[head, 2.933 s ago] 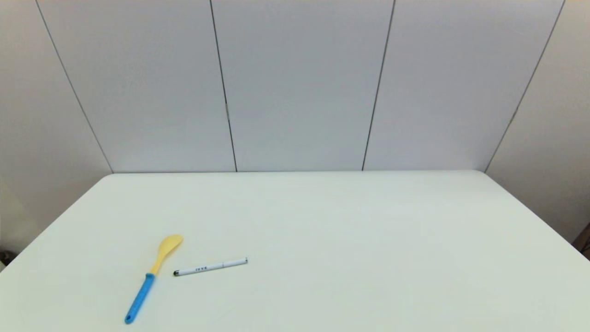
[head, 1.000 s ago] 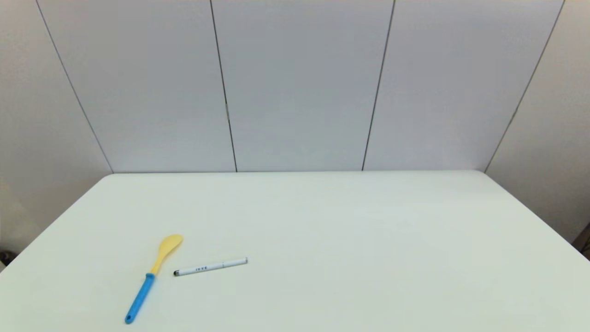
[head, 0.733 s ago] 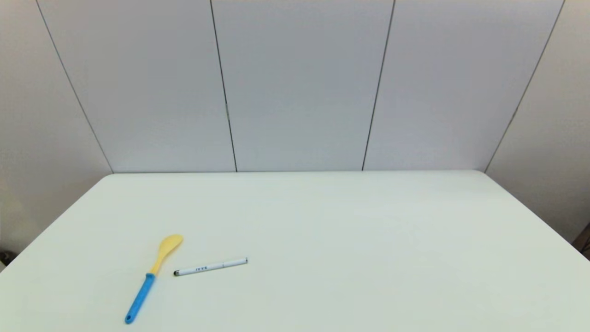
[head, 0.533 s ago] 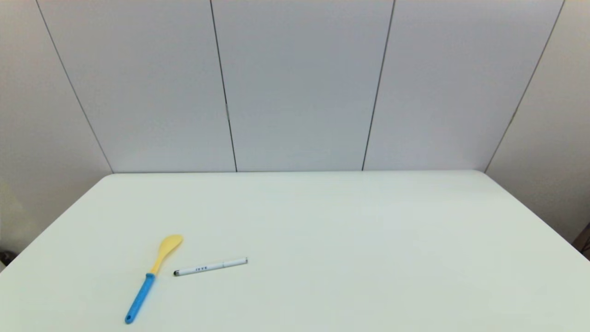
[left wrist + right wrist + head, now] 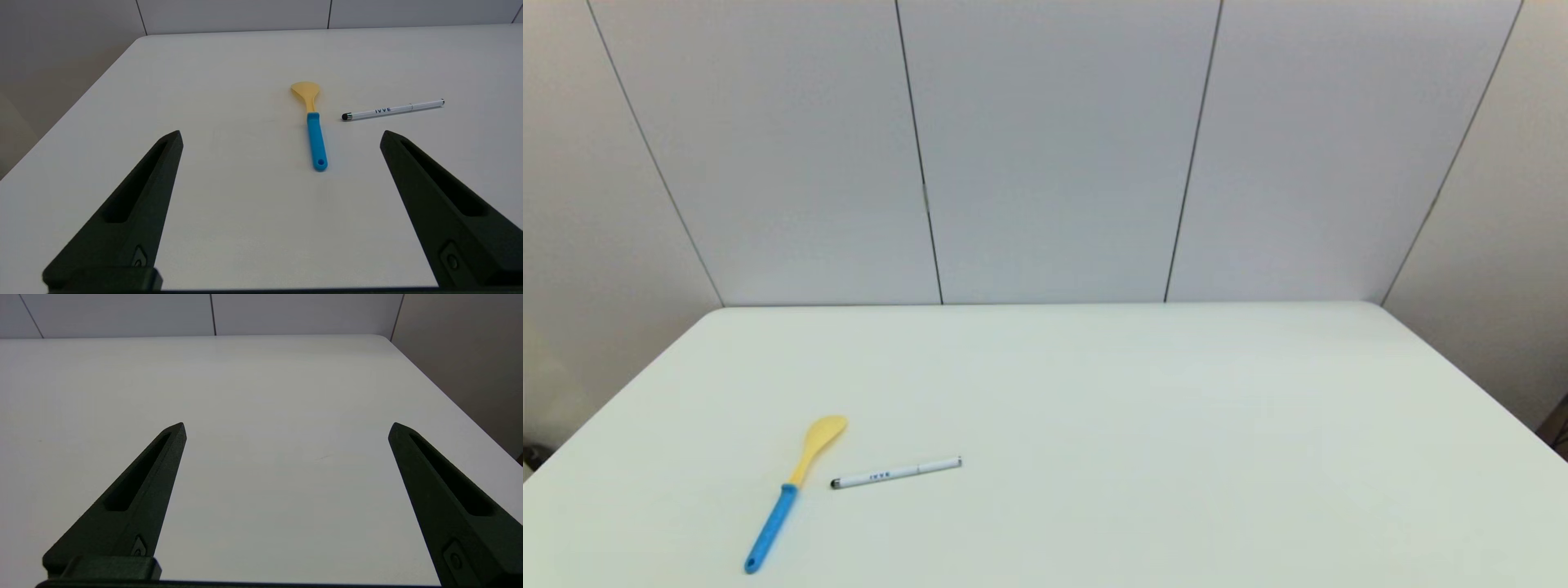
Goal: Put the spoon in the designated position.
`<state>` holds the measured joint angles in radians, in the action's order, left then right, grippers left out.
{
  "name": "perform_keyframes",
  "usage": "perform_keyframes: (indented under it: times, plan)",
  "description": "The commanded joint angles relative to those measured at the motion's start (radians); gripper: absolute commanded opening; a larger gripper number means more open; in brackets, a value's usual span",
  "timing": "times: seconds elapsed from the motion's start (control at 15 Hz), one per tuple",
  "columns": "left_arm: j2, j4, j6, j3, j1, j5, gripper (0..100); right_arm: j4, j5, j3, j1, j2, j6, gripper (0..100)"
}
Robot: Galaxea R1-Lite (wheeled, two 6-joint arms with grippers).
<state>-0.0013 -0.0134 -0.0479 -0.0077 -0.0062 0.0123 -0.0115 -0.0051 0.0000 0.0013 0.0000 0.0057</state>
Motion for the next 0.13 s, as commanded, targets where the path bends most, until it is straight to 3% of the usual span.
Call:
perform_keyframes:
  times: [0.07,0.13]
  plan:
    - [0.001,0.0,0.0,0.0,0.0,0.0,100,-0.001,0.001,0.002,0.0,0.0,0.0,100]
    - [0.001,0.0,0.0,0.0,0.0,0.0,100,-0.001,0.001,0.002,0.0,0.0,0.0,100]
